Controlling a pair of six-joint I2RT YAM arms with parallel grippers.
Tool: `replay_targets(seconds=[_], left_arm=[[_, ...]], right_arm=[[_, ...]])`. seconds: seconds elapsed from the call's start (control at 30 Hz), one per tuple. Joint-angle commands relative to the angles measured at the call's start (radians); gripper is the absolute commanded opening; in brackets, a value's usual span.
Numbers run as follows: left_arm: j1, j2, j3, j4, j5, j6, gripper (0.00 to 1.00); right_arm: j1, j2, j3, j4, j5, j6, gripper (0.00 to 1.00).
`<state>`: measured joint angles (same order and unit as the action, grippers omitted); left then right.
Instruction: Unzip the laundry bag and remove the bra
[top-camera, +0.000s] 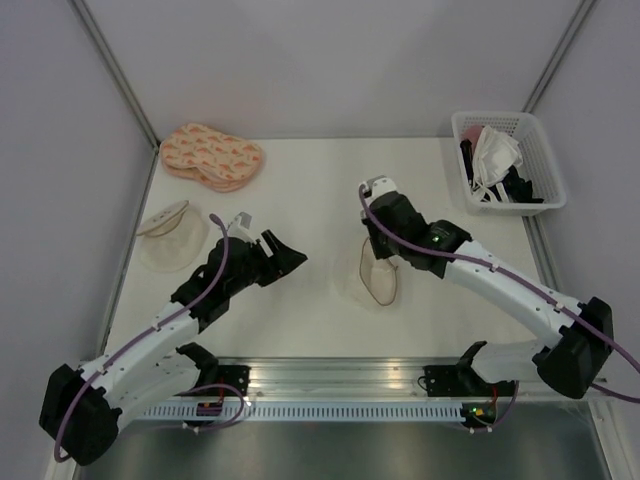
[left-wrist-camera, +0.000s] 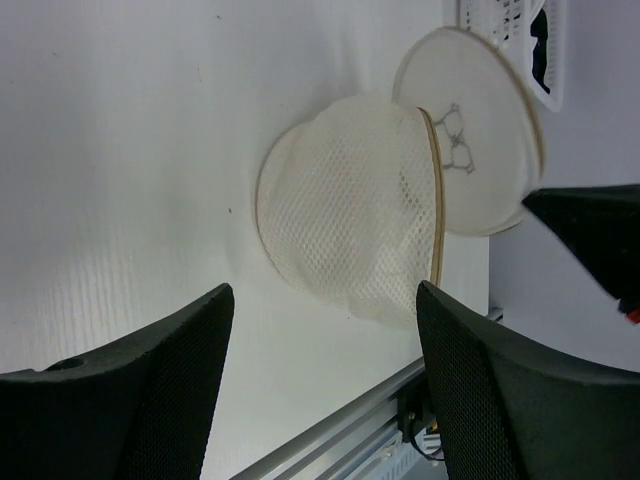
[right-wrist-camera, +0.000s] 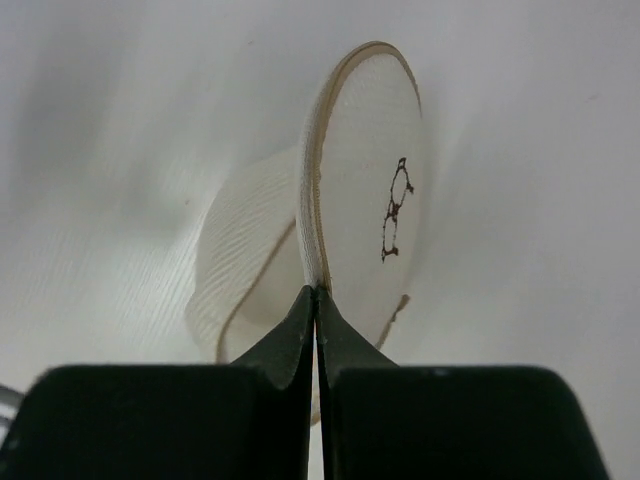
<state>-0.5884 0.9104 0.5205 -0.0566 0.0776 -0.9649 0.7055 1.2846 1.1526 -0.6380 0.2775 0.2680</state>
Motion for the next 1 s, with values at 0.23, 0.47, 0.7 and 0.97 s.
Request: replay_targets(seconds=[0.23,0.47,0.7,0.97], left_arm=[[0.009,-0.200,-0.028,-0.173,-0.073,-0.031,0.79],[0.009,-0.167,-0.050,-0.031,0.043,0.005,0.80],[0.007,-0.007,-0.022,0.224,0.287,0.048,0.81],[-0.025,0.143,0.042,0.293,0.416,0.075,0.81]], right_arm=[[0.406,0.078,-0.036,-0.074,-0.087,-0.001,0.40],[0.408,-0.188,-0.039,-0.002,0.181,0.158,0.98],[0.396,-0.295,0.036,-0.165,0.495,0.315,0.98],[0.322,-0.413,-0.039,-0.106,0.451,0.349,0.98]])
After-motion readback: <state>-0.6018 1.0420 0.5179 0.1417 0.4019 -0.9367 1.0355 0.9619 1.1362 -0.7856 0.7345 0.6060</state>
